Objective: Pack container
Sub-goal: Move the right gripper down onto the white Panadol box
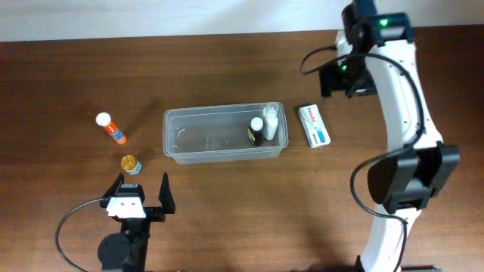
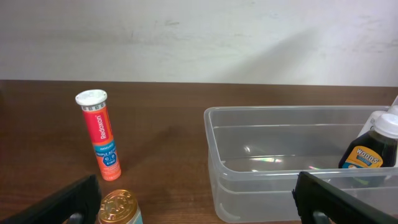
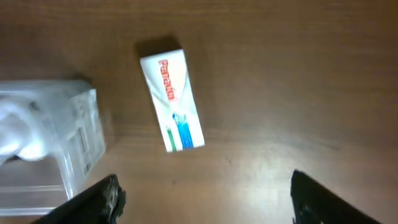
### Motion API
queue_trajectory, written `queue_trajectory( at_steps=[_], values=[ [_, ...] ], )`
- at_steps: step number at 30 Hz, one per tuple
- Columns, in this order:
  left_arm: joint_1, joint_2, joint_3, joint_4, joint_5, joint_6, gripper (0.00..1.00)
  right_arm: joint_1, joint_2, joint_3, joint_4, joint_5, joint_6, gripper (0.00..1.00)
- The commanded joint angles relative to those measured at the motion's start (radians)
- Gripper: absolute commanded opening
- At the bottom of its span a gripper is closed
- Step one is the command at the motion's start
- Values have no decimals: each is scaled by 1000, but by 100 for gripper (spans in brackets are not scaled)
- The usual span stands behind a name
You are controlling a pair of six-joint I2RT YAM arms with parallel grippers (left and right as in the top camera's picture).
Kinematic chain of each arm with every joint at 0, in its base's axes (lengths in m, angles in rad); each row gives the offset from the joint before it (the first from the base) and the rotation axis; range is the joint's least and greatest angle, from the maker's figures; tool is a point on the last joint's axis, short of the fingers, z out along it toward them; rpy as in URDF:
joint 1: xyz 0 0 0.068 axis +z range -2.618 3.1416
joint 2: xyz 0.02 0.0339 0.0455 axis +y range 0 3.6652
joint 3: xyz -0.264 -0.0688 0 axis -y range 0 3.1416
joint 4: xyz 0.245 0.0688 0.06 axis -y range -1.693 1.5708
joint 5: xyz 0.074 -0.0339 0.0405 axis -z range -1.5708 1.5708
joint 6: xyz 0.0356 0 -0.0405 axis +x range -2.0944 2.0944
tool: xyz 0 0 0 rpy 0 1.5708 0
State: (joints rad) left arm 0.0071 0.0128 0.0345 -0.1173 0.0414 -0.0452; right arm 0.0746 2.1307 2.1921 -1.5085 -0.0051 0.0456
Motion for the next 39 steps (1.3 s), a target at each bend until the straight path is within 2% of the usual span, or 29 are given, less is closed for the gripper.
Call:
queue_trajectory(
  at_steps=[1,11,30,33,39],
  values=[
    [5,-8,-7,1,-3,13,99,4,3,-145,85,-62,-69,79],
    [5,-8,-7,1,-3,13,99,3,3,-436,341,-124,-124,79],
    [5,-8,-7,1,-3,13,99,3,4,-696,610,-153,-172,78],
    [5,-8,-7,1,-3,13,99,3,4,-711,639,-141,-165,63],
    [5,-8,-7,1,-3,13,100,3,4,-711,648,-98,-142,45]
  ],
)
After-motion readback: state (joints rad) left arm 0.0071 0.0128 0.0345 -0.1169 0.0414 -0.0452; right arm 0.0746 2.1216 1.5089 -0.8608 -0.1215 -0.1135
